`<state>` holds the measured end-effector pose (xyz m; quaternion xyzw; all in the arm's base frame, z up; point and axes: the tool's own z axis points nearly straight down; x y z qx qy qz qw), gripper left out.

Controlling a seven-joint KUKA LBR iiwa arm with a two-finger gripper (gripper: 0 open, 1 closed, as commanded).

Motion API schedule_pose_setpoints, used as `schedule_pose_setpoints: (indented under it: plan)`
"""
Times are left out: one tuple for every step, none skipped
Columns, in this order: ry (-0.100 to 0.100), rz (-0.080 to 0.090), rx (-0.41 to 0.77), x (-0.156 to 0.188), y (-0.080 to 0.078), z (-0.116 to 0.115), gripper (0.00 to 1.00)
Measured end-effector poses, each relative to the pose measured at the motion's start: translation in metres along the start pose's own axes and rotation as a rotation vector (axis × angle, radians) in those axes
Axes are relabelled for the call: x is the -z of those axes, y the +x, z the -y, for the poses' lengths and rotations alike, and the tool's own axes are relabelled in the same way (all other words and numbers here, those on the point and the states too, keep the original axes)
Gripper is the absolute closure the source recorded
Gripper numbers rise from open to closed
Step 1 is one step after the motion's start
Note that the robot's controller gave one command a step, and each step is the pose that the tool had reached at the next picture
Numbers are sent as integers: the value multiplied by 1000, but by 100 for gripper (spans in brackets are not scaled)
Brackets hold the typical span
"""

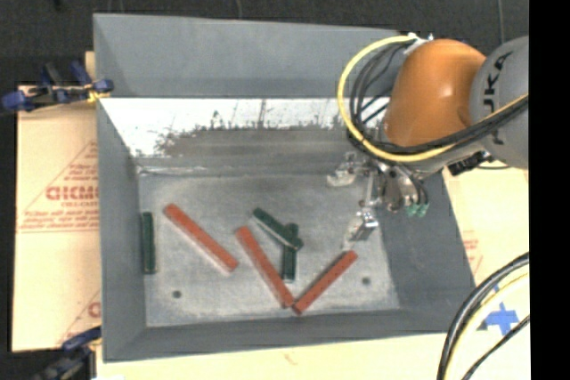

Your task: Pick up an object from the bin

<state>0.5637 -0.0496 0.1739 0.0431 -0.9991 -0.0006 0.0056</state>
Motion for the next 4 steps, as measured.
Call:
schedule_pose_setpoints:
  plan:
    - [6, 29, 45, -7, 9, 18, 0]
    - [1, 6, 44, -97, 57, 34, 100]
    - [1, 6, 45, -97, 57, 34, 100]
    - [6, 18, 226, 61, 85, 54, 100]
